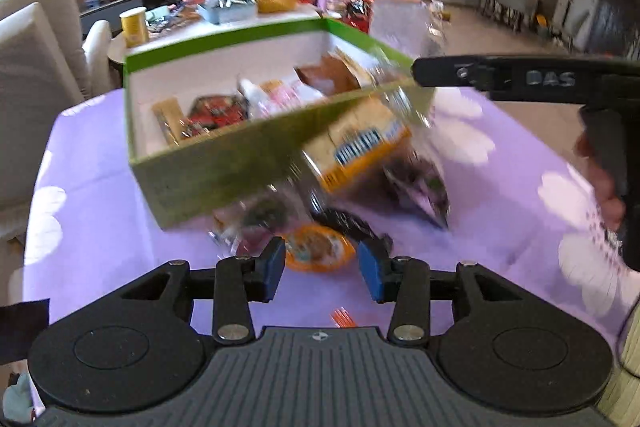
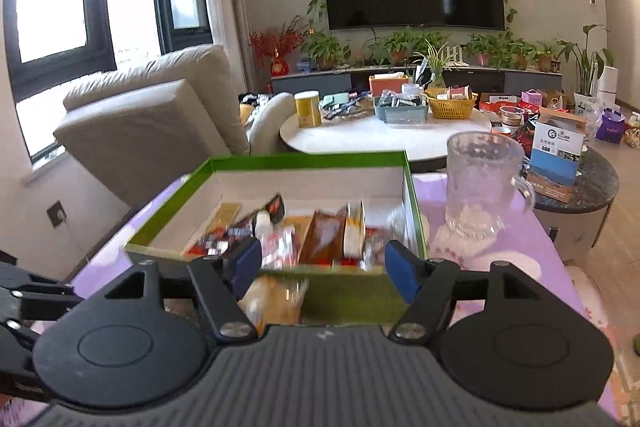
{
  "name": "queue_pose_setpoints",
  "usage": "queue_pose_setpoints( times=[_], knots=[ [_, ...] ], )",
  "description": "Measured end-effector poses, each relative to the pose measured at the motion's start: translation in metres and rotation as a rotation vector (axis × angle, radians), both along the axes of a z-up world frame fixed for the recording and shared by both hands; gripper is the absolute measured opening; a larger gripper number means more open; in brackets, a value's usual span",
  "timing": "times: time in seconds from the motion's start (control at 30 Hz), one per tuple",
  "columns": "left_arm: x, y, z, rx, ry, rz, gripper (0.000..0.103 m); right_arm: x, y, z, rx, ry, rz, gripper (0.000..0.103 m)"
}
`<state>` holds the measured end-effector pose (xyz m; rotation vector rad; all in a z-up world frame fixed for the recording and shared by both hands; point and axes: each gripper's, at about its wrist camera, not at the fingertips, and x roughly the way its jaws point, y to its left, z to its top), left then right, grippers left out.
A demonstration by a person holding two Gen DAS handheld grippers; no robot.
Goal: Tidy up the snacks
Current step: 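Open the left tool to drop the black-and-red packet into the box, then grasp the small orange-wrapped snack with the left tool while the right tool reaches toward the orange-striped bag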
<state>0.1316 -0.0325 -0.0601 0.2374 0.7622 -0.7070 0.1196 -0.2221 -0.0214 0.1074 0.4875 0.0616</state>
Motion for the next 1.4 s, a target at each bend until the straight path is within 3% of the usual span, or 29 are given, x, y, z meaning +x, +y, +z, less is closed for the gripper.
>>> queue_pose_setpoints(
  times=[0.2, 0.47, 0.5, 0.53, 0.57, 0.63, 0.87, 1.13, 1.4],
  knots=[
    [0.010, -0.007, -0.012, 0.017, -0.001, 0.036, 0.046, -0.023, 0.001, -0.003, -0.047, 0.009, 0.013, 0.048],
    [0.015, -0.012, -0.022, 0.029, 0.009, 0.027, 0.046, -0.022, -0.002, -0.016, -0.023, 0.034, 0.021, 0.048],
    [0.016, -0.010, -0.022, 0.017, 0.010, 0.025, 0.040, -0.023, -0.002, -0.020, -0.017, 0.038, 0.024, 0.048],
    [0.018, -0.008, -0.021, -0.006, 0.023, 0.027, 0.027, -0.021, -0.002, -0.023, -0.012, 0.045, 0.026, 0.048],
    [0.020, -0.005, -0.020, -0.033, 0.044, 0.030, 0.024, -0.022, -0.002, -0.025, -0.010, 0.050, 0.027, 0.048],
    [0.022, 0.001, -0.018, -0.070, 0.063, 0.042, 0.021, -0.021, -0.003, -0.030, -0.012, 0.062, 0.025, 0.048],
    [0.007, 0.016, 0.001, -0.104, -0.012, 0.066, 0.021, -0.035, -0.004, -0.038, 0.020, 0.076, 0.029, 0.048],
    [-0.009, 0.058, 0.015, -0.139, -0.053, 0.180, 0.021, -0.063, 0.035, -0.034, 0.039, 0.072, 0.229, 0.048],
    [-0.021, 0.093, 0.017, -0.164, -0.049, 0.244, 0.021, -0.059, 0.107, -0.046, 0.061, 0.167, 0.413, 0.048]
  ],
)
